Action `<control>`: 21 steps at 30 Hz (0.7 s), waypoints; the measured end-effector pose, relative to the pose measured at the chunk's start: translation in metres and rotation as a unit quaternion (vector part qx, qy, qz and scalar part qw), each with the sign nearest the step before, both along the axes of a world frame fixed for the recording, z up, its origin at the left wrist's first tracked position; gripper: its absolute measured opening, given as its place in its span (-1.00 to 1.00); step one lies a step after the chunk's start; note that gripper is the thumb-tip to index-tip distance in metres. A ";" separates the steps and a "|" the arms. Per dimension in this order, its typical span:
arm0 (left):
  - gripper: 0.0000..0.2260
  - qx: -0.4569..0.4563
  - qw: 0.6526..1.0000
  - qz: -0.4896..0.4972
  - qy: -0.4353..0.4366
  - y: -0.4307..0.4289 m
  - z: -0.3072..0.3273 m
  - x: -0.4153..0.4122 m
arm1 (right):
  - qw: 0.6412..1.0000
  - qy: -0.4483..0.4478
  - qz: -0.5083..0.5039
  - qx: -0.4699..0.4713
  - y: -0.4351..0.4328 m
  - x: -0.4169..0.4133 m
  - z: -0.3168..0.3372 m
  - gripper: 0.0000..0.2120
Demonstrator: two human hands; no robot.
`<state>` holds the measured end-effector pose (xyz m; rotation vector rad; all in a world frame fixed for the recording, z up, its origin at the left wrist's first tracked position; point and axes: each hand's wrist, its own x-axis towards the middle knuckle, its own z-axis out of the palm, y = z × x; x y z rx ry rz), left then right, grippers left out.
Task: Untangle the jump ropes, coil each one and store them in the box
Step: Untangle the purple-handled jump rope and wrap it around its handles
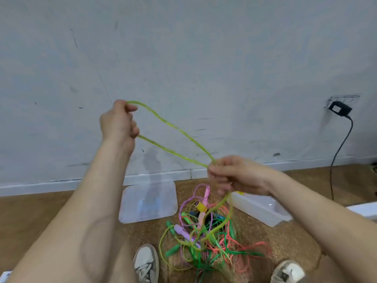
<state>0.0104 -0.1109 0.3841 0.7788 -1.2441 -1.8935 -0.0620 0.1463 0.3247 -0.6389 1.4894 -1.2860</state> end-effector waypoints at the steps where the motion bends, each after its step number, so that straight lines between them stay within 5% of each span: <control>1: -0.76 -0.033 0.997 0.039 -0.051 -0.007 -0.005 -0.001 | 1.000 0.018 -0.020 0.004 0.007 -0.009 0.006 -0.83; 3: -0.79 -0.165 0.971 0.089 -0.148 -0.012 -0.008 0.000 | 0.985 0.151 0.013 0.081 0.017 -0.018 0.012 -0.80; 5: -0.82 -0.308 0.914 0.073 -0.255 -0.015 -0.011 0.001 | 0.922 0.331 0.063 0.188 0.016 -0.015 0.017 -0.73; 7: -0.70 -0.444 0.772 -0.023 -0.453 -0.011 -0.016 0.005 | 0.874 0.446 0.031 0.190 0.008 -0.011 0.021 -0.69; 8: -0.67 -0.508 0.697 -0.072 -0.502 -0.007 -0.020 0.004 | 0.868 0.471 -0.001 0.157 0.002 -0.009 0.025 -0.68; 9: -0.67 -0.558 0.662 -0.115 -0.486 0.001 -0.023 0.001 | 0.868 0.479 -0.029 0.124 -0.003 -0.007 0.028 -0.68; 10: -0.69 -0.587 0.674 -0.164 -0.418 0.017 -0.023 -0.002 | 0.873 0.475 -0.047 0.096 -0.009 -0.005 0.030 -0.68; 12: -0.74 -0.527 0.749 -0.323 -0.239 0.058 -0.023 -0.004 | 0.886 0.455 -0.062 0.061 -0.016 0.000 0.030 -0.70; 13: -0.75 -0.468 0.756 -0.416 -0.190 0.079 -0.021 -0.004 | 0.891 0.445 -0.068 0.053 -0.018 0.003 0.030 -0.71; 15: -0.74 -0.431 0.716 -0.508 -0.208 0.098 -0.021 -0.002 | 0.904 0.418 -0.067 0.060 -0.019 0.003 0.031 -0.77; 19: -0.71 -0.612 0.613 -0.396 -0.304 0.081 -0.007 -0.003 | 0.954 0.295 0.004 0.052 -0.015 -0.006 0.027 -0.81; 21: -0.72 -0.663 0.633 -0.297 -0.267 0.075 0.002 0.001 | 0.958 0.277 0.035 0.060 -0.015 -0.013 0.016 -0.81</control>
